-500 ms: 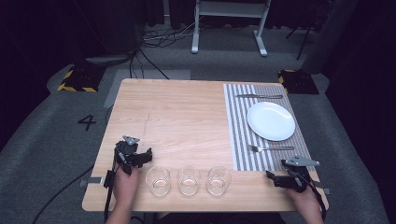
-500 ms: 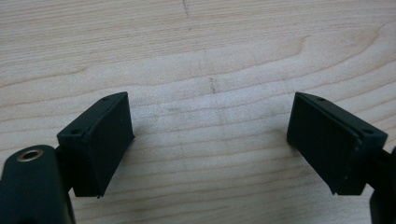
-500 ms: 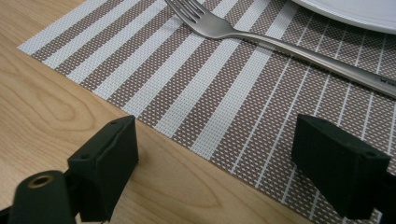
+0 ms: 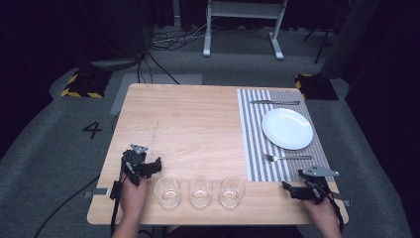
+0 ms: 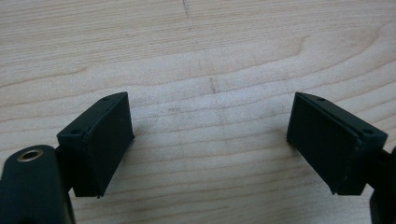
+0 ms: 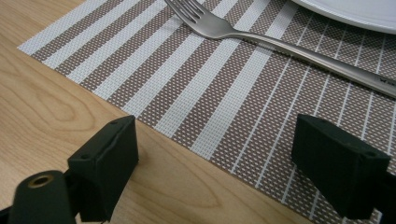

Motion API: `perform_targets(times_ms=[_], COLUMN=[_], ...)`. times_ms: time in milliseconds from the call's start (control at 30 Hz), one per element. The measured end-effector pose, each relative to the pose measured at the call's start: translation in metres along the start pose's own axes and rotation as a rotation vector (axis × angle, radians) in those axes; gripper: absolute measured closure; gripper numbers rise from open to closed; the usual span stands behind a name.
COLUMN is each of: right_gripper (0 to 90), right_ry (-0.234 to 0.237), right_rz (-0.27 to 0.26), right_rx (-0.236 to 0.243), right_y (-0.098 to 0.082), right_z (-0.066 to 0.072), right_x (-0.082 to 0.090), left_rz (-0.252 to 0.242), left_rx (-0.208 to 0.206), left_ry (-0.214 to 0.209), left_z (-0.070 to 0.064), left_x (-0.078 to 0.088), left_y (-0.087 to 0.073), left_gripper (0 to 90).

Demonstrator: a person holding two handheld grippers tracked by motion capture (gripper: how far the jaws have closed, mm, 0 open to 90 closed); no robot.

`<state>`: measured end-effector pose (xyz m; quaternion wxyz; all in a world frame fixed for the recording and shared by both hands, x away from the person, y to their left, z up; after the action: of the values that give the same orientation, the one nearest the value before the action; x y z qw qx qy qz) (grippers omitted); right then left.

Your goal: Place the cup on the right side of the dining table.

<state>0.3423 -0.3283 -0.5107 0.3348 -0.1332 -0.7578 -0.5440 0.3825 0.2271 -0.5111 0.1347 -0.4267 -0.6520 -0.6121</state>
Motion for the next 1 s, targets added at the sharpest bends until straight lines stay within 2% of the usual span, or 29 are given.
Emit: perform_targets(times_ms=[500,567,667,767,867,1000], right_gripper=[13.9,14.8,15.3,15.7,15.7,15.7], right_ry=[-0.013,-0.012,0.009,0.018,0.012,0.028], right_rz=[0.005,0.019,0.041,0.06,0.053,0.037], right_rx=[-0.008,-0.01,-0.031,-0.002,0.012,0.006], right_y=[0.001,0.002,0.006,0.012,0.021,0.03], right_z=[0.002,0.002,0.002,0.0,-0.001,0.001], right_x=[0.0,0.001,0.003,0.006,0.015,0.026], left_rz=[0.0,-0.001,0.0,0.0,0.0,0.0], left_rx=[-0.001,-0.001,-0.001,0.0,-0.001,-0.001], left_ry=[0.0,0.0,0.001,0.0,0.0,0.0], left_z=[0.0,0.0,0.0,0.0,0.0,0.0], left_x=[0.0,0.0,0.0,0.0,0.0,0.0], left_y=[0.0,0.0,0.0,0.0,0.0,0.0], left_gripper=[14.6,14.7,14.7,14.7,14.7,14.7])
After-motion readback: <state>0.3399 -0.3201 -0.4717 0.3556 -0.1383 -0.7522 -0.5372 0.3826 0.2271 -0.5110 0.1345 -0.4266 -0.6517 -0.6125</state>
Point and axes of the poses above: each handheld gripper's, and its own axes: x roughly backward along the jaws, y roughly out of its top, z roughly to its left, the point moved 1 cm from there along -x, roughly forward along the jaws, and after that the axes turned 15 degrees about -y, right-handed, at the moved point
